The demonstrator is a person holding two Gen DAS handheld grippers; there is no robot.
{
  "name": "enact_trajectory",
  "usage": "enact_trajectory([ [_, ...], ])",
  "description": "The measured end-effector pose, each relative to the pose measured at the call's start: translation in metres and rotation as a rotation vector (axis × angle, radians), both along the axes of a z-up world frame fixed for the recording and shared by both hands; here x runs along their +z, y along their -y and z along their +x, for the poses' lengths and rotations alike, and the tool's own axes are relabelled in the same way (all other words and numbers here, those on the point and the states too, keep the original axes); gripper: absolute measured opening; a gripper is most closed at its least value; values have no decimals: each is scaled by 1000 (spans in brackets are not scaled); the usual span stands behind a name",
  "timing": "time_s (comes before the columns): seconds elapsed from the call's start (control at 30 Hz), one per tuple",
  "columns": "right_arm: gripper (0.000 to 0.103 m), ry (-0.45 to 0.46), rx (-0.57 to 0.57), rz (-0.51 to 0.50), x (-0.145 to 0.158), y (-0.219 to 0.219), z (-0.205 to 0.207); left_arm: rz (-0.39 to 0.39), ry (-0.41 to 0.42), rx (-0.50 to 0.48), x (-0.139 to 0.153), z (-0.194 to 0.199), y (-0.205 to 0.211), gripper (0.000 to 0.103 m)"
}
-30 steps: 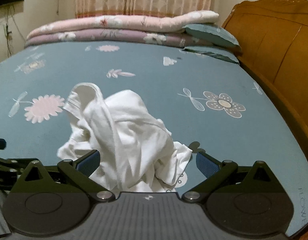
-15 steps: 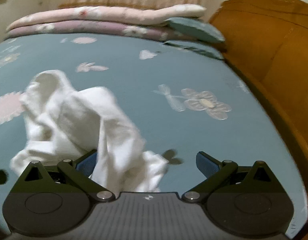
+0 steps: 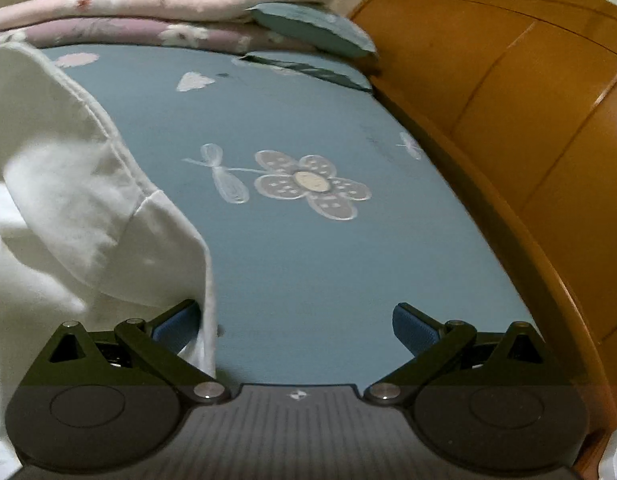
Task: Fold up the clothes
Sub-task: 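Move both tools toward the crumpled white T-shirt on the bed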
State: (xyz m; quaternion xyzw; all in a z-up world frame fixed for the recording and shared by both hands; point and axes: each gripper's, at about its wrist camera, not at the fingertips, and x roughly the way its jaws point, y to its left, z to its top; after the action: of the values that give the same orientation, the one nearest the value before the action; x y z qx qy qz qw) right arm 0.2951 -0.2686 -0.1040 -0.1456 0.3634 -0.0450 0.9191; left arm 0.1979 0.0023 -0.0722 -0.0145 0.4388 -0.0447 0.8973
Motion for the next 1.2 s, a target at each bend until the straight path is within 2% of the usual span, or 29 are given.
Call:
enact_trajectory([
  [0.07,103,2,-31,-27,-1,9,1,4,3,-11,1,2,4,102],
  [0.17,103,-8,-65,-13,-2,24,0,4,11,-36,3,6,12,102],
  [0.33,103,76,-3,63,19,30,-28,-14,12,-99,-4,14,26,102],
  [0.43,103,118,77,164,35,31,-45,-46,-35,-124,-21,20,31,102],
  [0.57,103,121,228,265,47,21,-56,-93,-91,-148,-46,28,30,102],
  [0.7,103,114,377,267,43,-2,-61,-167,-38,-181,-60,25,18,103],
  [0.87,103,83,542,252,32,-38,-64,-142,61,-229,-70,14,21,103],
  [1.0,103,-32,579,237,10,-56,-50,-112,141,-267,-77,4,23,103],
  [1.1,103,-120,573,265,-11,-57,-35,-122,147,-280,-76,3,18,102],
  [1.2,103,-218,546,357,-26,-42,-23,-132,89,-266,-69,10,14,102],
])
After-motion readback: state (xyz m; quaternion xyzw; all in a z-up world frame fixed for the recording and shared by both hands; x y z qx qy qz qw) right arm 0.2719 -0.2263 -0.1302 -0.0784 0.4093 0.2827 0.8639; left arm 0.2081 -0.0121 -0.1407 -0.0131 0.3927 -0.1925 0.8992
